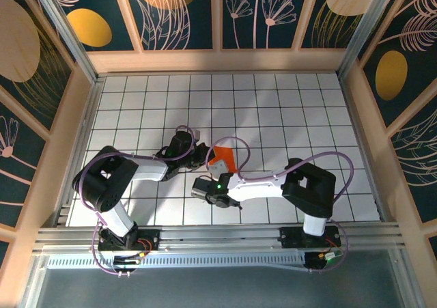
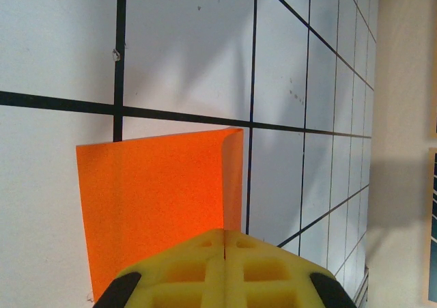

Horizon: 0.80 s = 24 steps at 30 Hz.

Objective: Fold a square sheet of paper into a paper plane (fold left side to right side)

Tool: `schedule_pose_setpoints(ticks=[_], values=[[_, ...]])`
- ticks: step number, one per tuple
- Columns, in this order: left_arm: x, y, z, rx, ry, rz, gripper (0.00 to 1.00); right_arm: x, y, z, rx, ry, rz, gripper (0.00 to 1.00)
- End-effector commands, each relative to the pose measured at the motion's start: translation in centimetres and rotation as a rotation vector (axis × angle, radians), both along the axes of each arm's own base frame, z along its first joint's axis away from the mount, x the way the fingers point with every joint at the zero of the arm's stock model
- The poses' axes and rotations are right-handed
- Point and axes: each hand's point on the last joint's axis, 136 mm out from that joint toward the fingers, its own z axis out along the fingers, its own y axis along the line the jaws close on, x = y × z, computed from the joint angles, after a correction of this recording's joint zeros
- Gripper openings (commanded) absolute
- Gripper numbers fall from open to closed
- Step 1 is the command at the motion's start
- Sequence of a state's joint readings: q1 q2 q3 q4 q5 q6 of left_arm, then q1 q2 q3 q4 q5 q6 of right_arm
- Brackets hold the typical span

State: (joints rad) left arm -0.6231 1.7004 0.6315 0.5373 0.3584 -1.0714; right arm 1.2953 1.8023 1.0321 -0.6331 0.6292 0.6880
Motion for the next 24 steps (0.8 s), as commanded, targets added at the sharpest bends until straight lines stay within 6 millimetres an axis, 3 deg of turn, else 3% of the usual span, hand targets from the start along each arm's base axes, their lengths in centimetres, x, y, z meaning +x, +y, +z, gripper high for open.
schedule_pose_setpoints(ticks=[1,10,15,24], values=[[0.2,-0.5,0.9,-0.011,-0.011,-0.005,0.00,0.3,0.0,0.2,-0.008,-0.040,-0.016,0.24],[0.1,-0.2,0.7,-0.002,-0.010,-0.001,0.02,0.1,-0.1,-0.4,-0.026,-0.033,-0.015,0.12],[0.0,0.4,0.9,0.007,-0.018,0.015,0.11,-0.2,-0.3,-1.0,-0.029,-0.020,-0.016,0.00],[-0.1,5.6,1.3,0.033,-0.029,0.098,0.34,-0.3,-0.2,-1.0,0.009,0.017,0.001,0.00]])
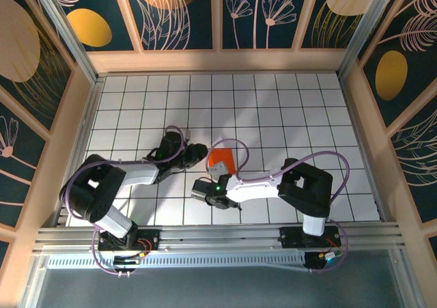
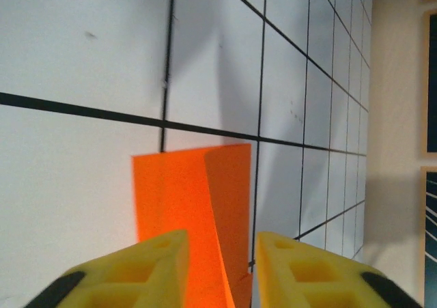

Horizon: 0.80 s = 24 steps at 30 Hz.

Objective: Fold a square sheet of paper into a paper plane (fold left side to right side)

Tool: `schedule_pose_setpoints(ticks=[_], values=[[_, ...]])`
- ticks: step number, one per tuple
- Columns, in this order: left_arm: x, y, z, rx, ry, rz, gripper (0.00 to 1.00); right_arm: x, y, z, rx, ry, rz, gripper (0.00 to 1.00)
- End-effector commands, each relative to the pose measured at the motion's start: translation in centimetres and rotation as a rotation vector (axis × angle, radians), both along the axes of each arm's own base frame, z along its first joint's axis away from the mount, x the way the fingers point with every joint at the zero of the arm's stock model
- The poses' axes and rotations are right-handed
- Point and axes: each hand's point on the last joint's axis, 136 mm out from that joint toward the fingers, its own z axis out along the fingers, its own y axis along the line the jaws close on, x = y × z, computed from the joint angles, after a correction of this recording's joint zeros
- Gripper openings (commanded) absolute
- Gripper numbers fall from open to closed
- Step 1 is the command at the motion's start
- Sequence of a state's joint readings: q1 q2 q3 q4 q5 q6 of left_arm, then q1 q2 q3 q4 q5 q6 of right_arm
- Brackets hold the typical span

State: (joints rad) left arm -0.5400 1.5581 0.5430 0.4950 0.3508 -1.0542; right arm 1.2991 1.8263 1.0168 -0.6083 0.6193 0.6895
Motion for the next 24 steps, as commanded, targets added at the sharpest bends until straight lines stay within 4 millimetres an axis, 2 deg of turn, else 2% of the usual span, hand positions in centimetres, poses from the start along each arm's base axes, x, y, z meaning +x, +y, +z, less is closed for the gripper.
schedule_pose_setpoints(ticks=[1,8,12,24], values=[[-0.4,2.2,0.0,0.040,-0.005,0.023,0.36,0.0,0.0,0.2,0.032,0.014,0.003,0.00],[-1.2,4.5,-0.1,0.070,-0.010,0.036,0.40,-0.7,1.8,0.9,0.257,0.168,0.069,0.00],[-2.0,4.3,-0.2,0.069,-0.019,-0.006,0.40,-1.2,2.6,1.4,0.390,0.263,0.121,0.00],[-3.7,3.8,0.2,0.027,-0.035,-0.073,0.36,-1.8,2.9,1.5,0.670,0.458,0.185,0.00]])
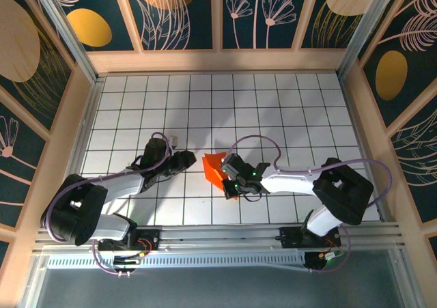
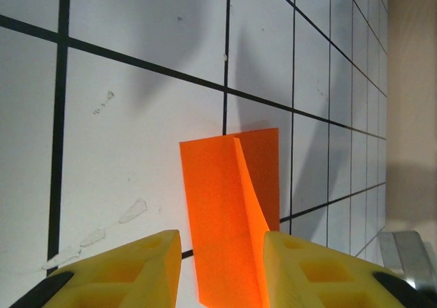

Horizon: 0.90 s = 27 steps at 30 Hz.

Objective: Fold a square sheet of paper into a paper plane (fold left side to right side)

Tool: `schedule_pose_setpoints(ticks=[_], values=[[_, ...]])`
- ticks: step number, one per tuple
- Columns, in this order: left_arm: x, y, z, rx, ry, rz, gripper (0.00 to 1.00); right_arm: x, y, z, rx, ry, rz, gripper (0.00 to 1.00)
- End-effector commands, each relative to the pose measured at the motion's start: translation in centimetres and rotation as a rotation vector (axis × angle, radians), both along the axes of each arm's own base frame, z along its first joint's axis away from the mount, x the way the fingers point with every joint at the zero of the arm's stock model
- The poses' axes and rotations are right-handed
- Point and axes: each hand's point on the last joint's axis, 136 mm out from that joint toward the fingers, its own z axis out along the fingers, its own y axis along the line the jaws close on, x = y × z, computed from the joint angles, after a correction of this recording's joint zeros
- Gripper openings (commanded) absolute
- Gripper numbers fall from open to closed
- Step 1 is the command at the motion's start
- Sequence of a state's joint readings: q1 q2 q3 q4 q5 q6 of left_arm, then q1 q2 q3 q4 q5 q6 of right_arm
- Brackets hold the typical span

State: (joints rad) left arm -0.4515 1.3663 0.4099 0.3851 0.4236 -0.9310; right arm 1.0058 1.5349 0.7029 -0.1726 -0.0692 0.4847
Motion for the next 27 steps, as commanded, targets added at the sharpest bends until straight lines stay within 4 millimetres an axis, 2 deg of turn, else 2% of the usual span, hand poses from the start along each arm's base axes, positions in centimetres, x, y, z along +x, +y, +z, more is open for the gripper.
schedule_pose_setpoints(ticks=[1,6,14,27], values=[[-0.9,-0.2,0.5,-0.025,-0.014,-0.038,0.36,-0.6,1.7,1.8,0.155,0.039,0.070,0.00],[-2.0,-0.4,0.3,-0.053,0.003,-0.042,0.34,-0.6,1.4,1.8,0.243,0.098,0.073,0.00],[-3.5,-2.1,0.2,-0.062,0.022,-0.075,0.34,-0.5,1.1,1.9,0.376,0.193,0.053,0.00],[-3.8,-4.9,0.3,-0.075,0.043,-0.108,0.37,-0.2,0.1,1.2,0.482,0.296,-0.005,0.00]])
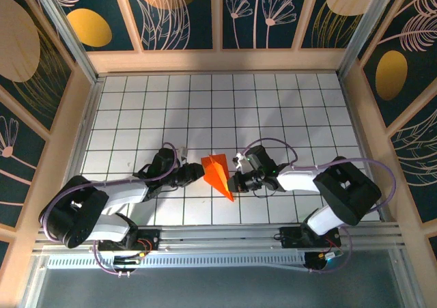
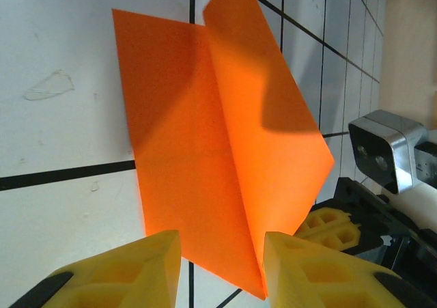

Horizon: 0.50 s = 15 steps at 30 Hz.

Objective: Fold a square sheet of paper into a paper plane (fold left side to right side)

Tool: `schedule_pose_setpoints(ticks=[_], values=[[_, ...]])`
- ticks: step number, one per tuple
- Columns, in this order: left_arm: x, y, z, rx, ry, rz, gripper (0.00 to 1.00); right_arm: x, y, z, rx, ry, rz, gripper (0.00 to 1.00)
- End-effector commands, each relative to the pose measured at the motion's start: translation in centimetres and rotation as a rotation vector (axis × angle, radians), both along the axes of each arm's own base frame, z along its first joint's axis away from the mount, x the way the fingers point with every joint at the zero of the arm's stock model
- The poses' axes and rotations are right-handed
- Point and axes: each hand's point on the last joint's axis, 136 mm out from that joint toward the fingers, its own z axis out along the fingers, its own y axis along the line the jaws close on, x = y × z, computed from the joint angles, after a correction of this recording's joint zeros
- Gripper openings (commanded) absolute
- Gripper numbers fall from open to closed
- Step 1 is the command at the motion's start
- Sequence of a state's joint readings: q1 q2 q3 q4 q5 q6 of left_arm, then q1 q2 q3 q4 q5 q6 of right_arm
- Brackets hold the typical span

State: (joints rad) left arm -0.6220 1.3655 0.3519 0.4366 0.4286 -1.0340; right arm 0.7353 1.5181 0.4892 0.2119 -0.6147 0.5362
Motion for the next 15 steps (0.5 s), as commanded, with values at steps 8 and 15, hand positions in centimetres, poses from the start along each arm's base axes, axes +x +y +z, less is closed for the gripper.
schedule_pose_setpoints(ticks=[8,15], values=[[1.0,-2.7,1.1,-0.037,-0.025,-0.019,0.40,-0.2,0.0,-0.6,0.044,0.060,-0.009,0.00],[1.1,-4.1,0.6,-0.030,-0.012,-0.038,0.44,-0.2,-0.1,-0.8,0.056,0.076,-0.020,0.00]])
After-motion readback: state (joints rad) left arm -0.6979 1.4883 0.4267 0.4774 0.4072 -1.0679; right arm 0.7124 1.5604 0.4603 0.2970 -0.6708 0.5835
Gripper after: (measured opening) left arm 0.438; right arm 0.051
